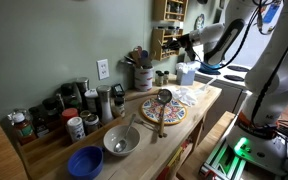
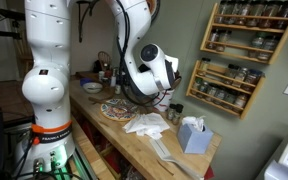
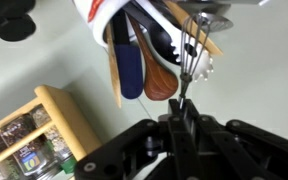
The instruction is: Remove the metal whisk from the left side of the rack and put it on the table
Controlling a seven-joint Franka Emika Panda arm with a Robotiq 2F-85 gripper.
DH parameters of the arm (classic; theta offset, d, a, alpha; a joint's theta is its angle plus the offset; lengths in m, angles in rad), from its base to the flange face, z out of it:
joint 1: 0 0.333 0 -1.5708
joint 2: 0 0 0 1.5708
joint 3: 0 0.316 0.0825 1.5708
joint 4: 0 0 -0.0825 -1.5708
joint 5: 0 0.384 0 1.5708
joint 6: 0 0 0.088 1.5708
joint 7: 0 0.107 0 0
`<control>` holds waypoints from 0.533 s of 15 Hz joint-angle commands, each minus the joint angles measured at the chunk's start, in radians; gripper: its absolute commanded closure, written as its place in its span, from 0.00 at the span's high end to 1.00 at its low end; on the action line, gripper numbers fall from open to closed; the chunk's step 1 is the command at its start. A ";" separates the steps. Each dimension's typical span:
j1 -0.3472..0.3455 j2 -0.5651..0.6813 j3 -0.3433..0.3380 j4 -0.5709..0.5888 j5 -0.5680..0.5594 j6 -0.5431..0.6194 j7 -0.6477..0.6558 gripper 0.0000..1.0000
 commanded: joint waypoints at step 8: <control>-0.055 -0.065 -0.086 -0.016 -0.390 -0.330 0.059 0.02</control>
